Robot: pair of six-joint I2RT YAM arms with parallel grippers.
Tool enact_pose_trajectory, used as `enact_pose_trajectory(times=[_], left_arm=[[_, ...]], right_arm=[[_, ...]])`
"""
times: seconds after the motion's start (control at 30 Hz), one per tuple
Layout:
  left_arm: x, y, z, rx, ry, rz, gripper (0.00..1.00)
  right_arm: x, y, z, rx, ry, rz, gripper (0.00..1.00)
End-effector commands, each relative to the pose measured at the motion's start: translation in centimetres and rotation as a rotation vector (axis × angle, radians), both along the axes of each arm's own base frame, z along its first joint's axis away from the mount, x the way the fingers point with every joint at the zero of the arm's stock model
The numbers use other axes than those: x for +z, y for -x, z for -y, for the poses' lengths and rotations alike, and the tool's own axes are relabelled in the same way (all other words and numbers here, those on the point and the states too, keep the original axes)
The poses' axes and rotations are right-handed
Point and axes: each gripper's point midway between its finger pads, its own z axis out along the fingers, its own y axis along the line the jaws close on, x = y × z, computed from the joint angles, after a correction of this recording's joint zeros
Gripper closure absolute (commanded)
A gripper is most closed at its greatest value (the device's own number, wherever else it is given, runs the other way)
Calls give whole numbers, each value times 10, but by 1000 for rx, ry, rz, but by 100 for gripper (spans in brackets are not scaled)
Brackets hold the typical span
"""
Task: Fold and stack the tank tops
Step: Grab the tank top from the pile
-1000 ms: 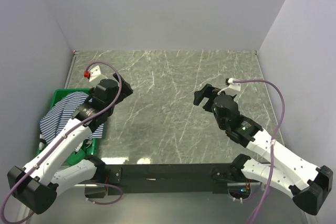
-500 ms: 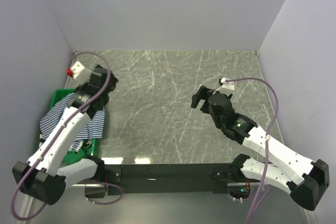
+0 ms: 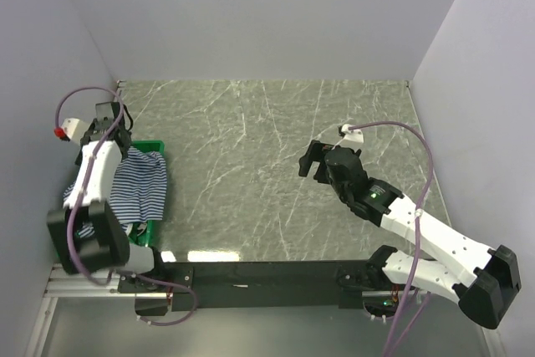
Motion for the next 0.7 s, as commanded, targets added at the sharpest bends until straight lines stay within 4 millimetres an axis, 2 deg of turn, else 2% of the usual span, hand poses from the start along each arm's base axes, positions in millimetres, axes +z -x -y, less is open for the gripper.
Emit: enact_pose_trajectory(times=[0.0,0.17,0.27,0.3,0.33,0.37,0.4,0.43,0.47,0.5,0.53,0.57,0.63,0.67], left_arm=[[-41,-16,-5,-11,84,-70,11],[-94,-19,-6,4,154,-209,13],[-106,-16,-4,16,170,-222,31],[-105,-15,-4,19,169,-221,44],[-104,-14,-5,18,165,-219,51],[-96,-16,-5,14,157,-202,61],[-90,-15,-6,11,148,-200,77],[-84,-15,-8,3,134,-199,84],[-65,-19,-10,-1,113,-162,91],[-55,-16,-12,-1,93,-165,100],[-45,-15,-14,-14,76,-156,99],[-26,-16,-15,-20,55,-113,99],[-8,-12,-14,-38,33,-87,100],[8,-9,-13,-48,18,-46,99]], right_arm=[[18,-6,-11,25,-30,35,1],[13,-6,-10,21,-24,31,1],[15,-7,-8,13,-21,36,1],[15,-7,-6,6,-15,39,1],[15,-7,-5,2,-12,40,2],[15,-7,-4,-1,-9,42,2],[16,-7,-4,0,-9,46,2],[15,-7,-2,-2,-6,46,1],[17,-6,-3,0,-9,49,2],[17,-6,-2,0,-9,50,2],[18,-6,-3,1,-13,52,2],[18,-6,-3,1,-13,52,2],[19,-6,-4,3,-18,54,2],[19,-7,-5,8,-17,52,2]])
